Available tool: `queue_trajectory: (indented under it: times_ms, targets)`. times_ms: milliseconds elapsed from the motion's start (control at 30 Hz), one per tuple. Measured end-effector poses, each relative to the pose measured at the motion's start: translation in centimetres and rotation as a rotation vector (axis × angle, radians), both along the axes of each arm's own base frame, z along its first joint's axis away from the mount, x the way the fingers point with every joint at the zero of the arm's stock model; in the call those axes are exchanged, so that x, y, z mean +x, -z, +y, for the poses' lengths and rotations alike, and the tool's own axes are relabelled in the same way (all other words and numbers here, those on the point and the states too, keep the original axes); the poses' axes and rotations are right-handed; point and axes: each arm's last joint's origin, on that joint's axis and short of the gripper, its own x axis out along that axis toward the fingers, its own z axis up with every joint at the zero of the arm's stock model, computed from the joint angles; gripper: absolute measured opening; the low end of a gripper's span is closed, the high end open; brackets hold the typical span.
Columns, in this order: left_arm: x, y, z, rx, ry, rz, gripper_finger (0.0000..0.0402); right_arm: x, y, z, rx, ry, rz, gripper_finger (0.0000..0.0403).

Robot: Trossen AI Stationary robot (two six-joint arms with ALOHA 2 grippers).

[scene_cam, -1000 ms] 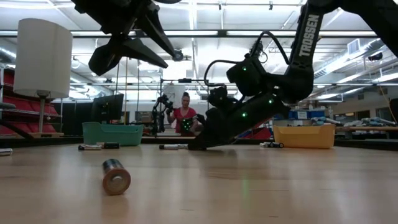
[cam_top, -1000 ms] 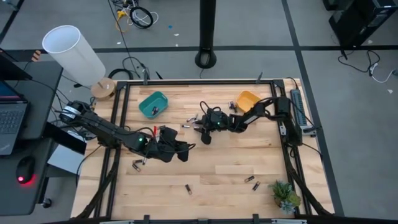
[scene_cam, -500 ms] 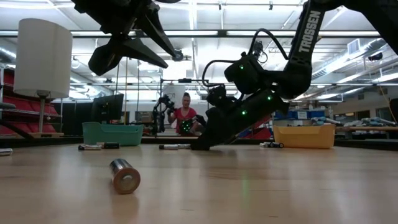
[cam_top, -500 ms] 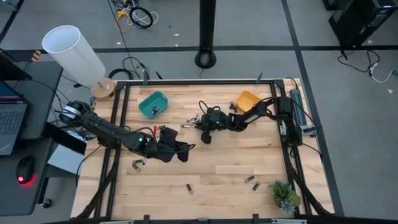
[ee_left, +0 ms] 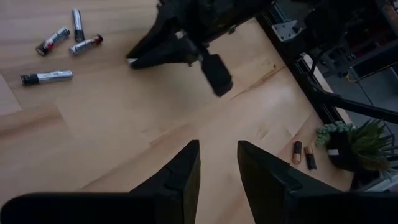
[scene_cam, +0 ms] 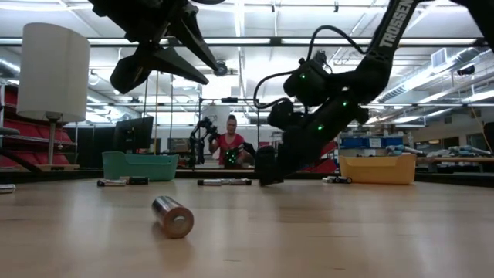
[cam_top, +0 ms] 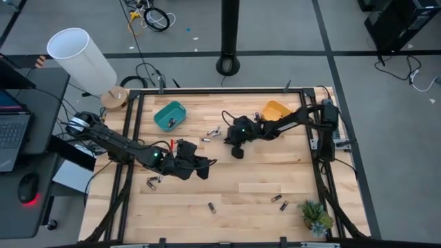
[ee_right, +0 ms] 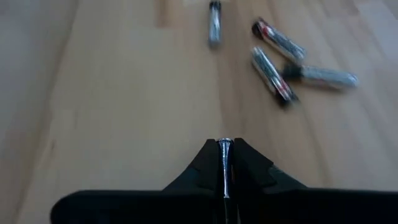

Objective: Sort batteries
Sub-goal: Put the silver battery into the yellow bin

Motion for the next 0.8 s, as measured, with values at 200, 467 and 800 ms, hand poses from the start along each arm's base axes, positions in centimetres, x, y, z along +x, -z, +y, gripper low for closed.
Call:
queue_trajectory:
  times_ms: [200,467,800]
  targets:
    - [0.0,0.0,0.2,0.036,-0.019,-0.001,0.0119,-2.1,-3.5,-1.5,-0.063,0.0,0.057,0.0028]
    - [0.0,-0.1,0.5,0.082,-0.071,-0.014,0.012,-5.8,-7.5,-4.0,-0.11,0.161,0.134,0.0028]
    - [0.0,-0.1,0.5,0.083,-0.07,-0.014,0.012,-12.3,-10.3,-8.2,-0.077,0.633,0.26,0.0043]
